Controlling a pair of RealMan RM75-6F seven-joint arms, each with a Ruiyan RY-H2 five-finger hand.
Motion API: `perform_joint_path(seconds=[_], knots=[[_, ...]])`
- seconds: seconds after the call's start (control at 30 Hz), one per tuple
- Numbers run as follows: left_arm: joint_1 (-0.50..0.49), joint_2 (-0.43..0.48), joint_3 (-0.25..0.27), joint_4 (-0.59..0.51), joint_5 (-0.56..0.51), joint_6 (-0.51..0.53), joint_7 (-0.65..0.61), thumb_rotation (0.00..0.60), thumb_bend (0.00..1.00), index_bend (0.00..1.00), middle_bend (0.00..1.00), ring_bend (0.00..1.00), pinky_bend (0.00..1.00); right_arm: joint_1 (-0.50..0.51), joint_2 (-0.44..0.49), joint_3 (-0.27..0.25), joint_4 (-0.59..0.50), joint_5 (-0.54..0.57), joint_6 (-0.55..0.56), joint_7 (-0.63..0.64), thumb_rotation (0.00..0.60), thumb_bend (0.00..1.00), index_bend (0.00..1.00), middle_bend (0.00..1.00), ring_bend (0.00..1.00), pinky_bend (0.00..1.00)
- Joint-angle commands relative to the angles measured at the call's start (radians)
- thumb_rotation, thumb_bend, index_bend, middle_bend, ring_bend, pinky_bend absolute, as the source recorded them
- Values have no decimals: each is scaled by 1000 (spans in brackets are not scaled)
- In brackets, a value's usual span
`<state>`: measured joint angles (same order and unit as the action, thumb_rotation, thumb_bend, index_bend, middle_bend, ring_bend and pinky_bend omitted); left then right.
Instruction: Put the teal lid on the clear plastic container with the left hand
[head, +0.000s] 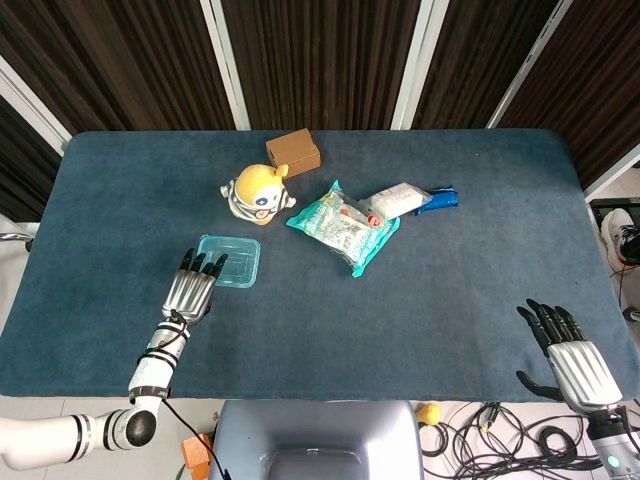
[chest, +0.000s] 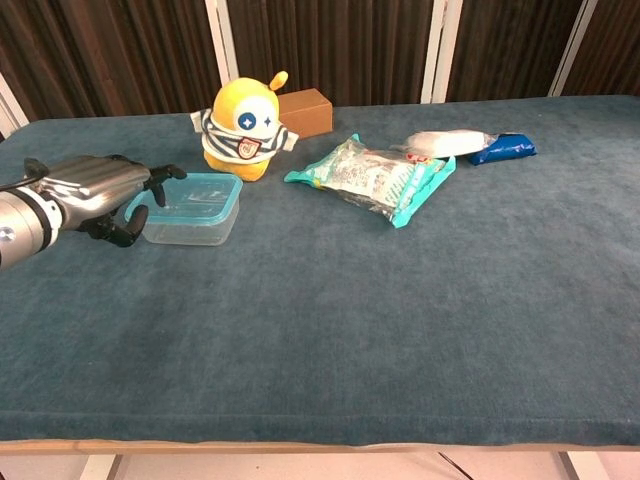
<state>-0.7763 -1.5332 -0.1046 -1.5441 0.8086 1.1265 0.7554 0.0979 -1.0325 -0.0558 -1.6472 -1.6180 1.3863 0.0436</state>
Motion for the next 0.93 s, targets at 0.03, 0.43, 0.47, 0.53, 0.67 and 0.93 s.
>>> perform_joint_path(seconds=[0.03, 0.43, 0.47, 0.53, 0.67, 0.93], knots=[[27, 55, -6, -94, 137, 85, -57, 600, 661, 0, 110, 44, 0, 0, 0, 0, 0, 0, 0, 0, 600, 176, 0, 0, 0, 0], [386, 269, 326, -202, 697, 414, -484, 600, 339, 0, 0, 0, 0, 0, 0, 0, 0, 0, 0, 0, 600, 176, 0, 0, 0, 0], [415, 269, 347, -173, 724, 441, -502, 600, 335, 0, 0, 0, 0, 0, 0, 0, 0, 0, 0, 0, 600, 176, 0, 0, 0, 0], [493, 267, 388, -105, 756, 507, -551, 600, 337, 0, 0, 0, 0, 0, 0, 0, 0, 0, 0, 0, 600, 176, 0, 0, 0, 0], [561, 269, 417, -22, 799, 539, -595, 600, 336, 0, 0, 0, 0, 0, 0, 0, 0, 0, 0, 0, 600, 176, 0, 0, 0, 0], [598, 269, 358, -13, 822, 545, -578, 600, 332, 0, 0, 0, 0, 0, 0, 0, 0, 0, 0, 0, 600, 176, 0, 0, 0, 0]])
